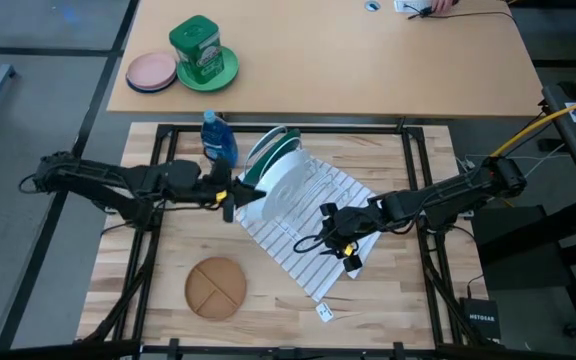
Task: Sort dishes
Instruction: Put the white plate into the white dish rack
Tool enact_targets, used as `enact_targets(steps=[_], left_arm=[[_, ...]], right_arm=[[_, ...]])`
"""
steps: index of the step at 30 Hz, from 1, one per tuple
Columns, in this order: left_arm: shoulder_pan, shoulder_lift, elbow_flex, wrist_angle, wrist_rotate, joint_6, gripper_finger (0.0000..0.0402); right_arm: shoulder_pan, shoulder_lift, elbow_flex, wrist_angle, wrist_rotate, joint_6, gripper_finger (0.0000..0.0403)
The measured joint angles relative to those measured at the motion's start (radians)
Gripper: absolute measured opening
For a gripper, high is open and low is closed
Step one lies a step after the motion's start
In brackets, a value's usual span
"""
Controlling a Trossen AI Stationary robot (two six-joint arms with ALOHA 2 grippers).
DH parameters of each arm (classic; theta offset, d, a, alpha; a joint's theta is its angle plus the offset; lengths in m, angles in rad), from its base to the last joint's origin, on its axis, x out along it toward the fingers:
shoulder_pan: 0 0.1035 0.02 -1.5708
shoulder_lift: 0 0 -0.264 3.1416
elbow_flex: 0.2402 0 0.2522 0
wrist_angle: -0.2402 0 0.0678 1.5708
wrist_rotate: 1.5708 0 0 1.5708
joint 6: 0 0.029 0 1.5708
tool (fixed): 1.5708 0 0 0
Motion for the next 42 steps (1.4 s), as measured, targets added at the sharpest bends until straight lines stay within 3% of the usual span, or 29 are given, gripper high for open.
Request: enact_targets(steps=[7, 15, 20, 32, 42], left_arm=[[0.113, 0.024, 0.0, 0.009, 0.081, 0.001, 0.0], [0.226, 0.18, 0.001, 0.122, 0.263, 0.002, 0.0], [0.277, 0.266, 0.001, 0.123, 0.326, 0.002, 0.0], [0.325, 0.356, 0.001, 0.123, 0.355, -0.004, 0.0004], [0.322, 0.358, 0.001, 0.139, 0.344, 0.035, 0.0062]], right_arm=[[0.0, 0.0, -0.027, 0.036, 0.0, -0.009, 0.0183], [0.0, 0.0, -0.035, 0.054, 0.026, -0.031, 0.0183], [0.0, 0.0, -0.035, 0.067, 0.026, -0.031, 0.0183], [0.0, 0.0, -0.035, 0.08, 0.026, -0.033, 0.0183], [0.0, 0.001, -0.035, 0.08, 0.026, -0.032, 0.0183]])
